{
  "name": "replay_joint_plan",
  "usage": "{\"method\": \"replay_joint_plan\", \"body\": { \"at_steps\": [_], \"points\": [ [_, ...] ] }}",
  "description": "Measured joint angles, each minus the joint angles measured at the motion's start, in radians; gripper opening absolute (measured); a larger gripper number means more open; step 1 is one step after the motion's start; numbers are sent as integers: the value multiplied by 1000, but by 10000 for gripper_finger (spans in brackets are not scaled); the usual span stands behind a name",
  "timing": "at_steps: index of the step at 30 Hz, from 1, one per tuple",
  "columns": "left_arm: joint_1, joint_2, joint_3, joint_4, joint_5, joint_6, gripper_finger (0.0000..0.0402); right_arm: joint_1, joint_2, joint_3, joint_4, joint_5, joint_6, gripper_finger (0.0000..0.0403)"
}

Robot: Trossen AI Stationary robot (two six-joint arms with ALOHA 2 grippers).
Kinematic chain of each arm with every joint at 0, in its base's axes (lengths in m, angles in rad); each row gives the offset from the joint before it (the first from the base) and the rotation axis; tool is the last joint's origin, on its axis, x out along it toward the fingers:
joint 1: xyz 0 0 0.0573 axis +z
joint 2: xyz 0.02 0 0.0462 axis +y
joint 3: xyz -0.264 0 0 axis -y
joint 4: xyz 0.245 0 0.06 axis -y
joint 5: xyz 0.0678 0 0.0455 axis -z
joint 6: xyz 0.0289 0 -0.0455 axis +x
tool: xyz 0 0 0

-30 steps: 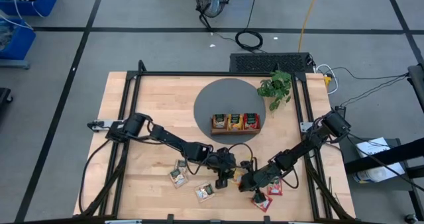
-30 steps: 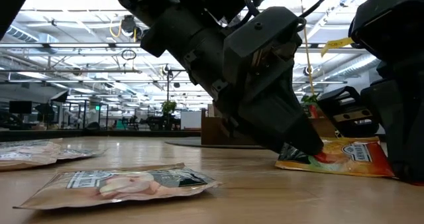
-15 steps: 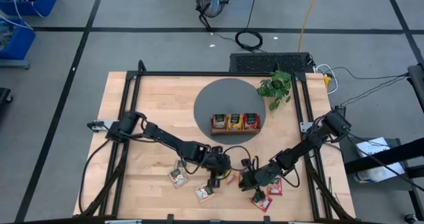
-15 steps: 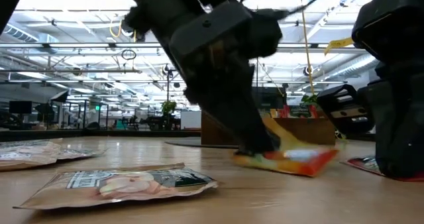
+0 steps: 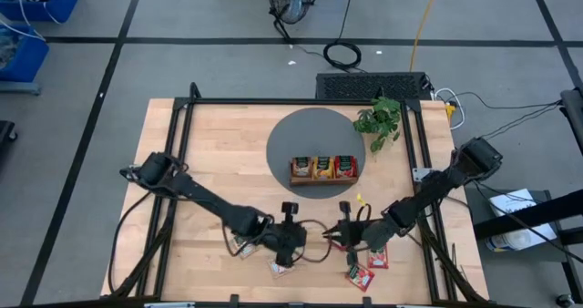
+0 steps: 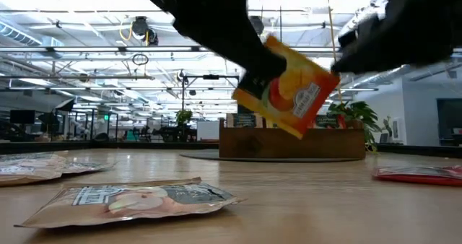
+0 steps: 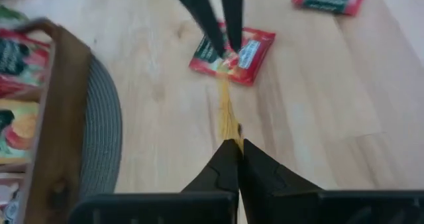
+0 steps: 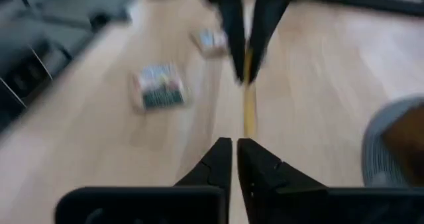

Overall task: Pick & Place Tea
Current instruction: Put the yellow tea bag into the middle section of the wooden organizer

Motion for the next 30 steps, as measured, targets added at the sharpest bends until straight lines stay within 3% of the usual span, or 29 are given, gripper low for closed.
{"method": "replay_joint_plan", "body": {
  "at_steps": [4, 11, 17, 22, 28, 30],
  "points": [
    [-21, -2, 0, 0, -26, -5, 7, -12, -27, 0, 42, -13, -12, 72],
    [-1, -2, 0, 4, -41, -41, 7, -69, -8, 0, 62, -137, 42, 161],
    [16, -2, 0, 28, -37, -43, 8, -102, 20, 3, 63, -158, 45, 193],
    [18, -2, 1, 30, -37, -35, 4, -125, 51, 3, 72, -151, 49, 155],
    [18, -2, 1, 27, -37, -35, 7, -139, 55, 3, 72, -130, 38, 31],
    [19, -2, 1, 26, -36, -37, 4, -138, 55, 3, 71, -130, 10, 12]
  ]
}}
